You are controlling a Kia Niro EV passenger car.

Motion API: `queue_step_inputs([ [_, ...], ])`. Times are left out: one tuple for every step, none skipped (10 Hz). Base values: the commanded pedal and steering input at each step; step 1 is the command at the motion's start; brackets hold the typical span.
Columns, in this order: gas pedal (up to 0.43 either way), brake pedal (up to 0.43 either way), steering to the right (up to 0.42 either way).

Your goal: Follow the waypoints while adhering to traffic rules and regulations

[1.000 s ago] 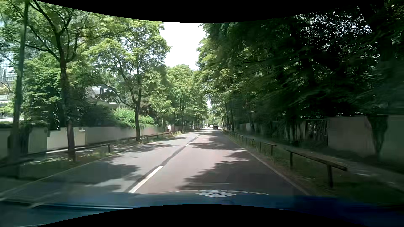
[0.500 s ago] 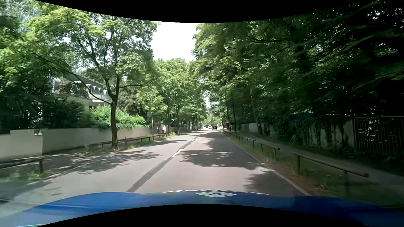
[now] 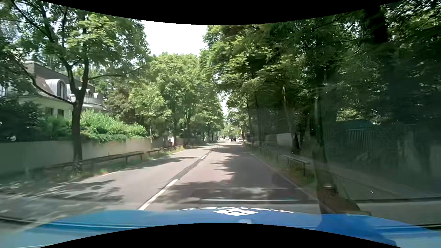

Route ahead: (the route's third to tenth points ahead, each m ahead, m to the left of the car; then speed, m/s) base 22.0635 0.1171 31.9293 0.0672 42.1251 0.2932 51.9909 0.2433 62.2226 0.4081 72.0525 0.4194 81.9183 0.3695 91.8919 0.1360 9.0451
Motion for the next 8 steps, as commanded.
queue_step_inputs([
  [0.157,0.0,0.004],
  [0.157,0.0,0.004],
  [0.169,0.0,0.001],
  [0.169,0.0,0.001],
  [0.169,0.0,0.0],
  [0.169,0.0,-0.001],
  [0.177,0.0,0.0],
  [0.177,0.0,-0.001],
])
